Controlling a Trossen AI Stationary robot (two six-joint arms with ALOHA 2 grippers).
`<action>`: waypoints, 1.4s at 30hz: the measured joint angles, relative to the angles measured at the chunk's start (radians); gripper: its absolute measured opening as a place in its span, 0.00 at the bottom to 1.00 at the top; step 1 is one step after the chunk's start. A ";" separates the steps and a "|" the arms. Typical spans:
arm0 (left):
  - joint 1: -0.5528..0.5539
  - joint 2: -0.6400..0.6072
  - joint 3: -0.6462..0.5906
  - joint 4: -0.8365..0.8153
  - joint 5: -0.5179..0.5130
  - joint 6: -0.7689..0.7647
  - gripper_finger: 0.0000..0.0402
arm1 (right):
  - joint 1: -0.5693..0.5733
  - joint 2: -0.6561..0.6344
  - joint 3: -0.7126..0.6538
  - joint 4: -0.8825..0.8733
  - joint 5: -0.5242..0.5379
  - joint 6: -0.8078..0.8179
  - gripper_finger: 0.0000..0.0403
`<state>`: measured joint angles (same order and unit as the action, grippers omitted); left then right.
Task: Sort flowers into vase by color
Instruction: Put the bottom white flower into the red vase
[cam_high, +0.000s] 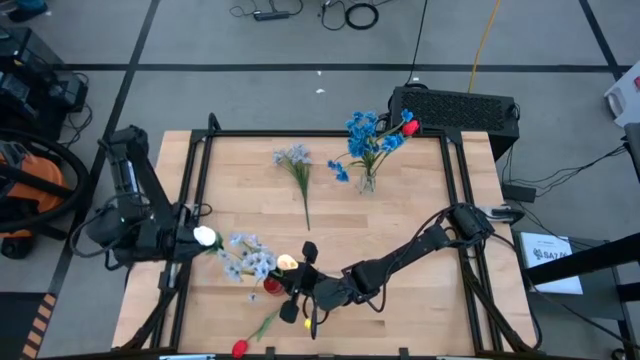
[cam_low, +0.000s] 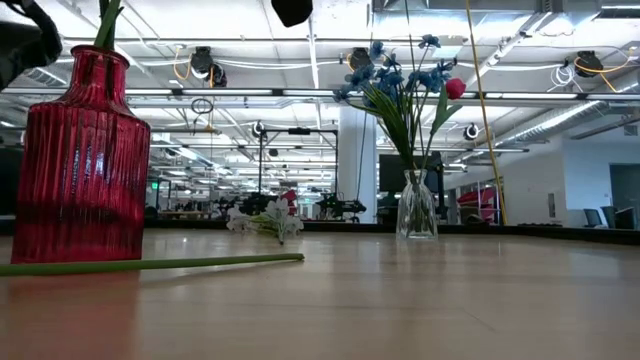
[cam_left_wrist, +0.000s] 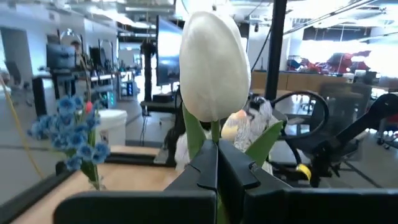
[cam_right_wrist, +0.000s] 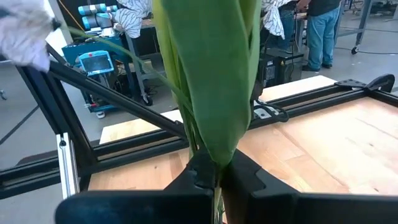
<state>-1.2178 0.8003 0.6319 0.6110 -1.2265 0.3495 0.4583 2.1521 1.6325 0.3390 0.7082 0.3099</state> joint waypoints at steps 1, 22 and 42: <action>0.005 0.011 0.000 0.036 0.013 0.029 0.00 | 0.000 0.000 0.000 0.000 0.000 0.000 0.00; 0.149 0.047 -0.250 0.635 0.341 0.158 0.00 | -0.001 0.000 -0.001 0.092 0.007 -0.015 0.00; 0.149 0.042 -0.196 0.484 0.281 0.189 0.00 | -0.008 0.000 -0.001 0.070 -0.007 -0.030 0.00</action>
<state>-1.0691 0.8427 0.4360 1.0948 -0.9451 0.5389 0.4508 2.1521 1.6318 0.4088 0.7013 0.2796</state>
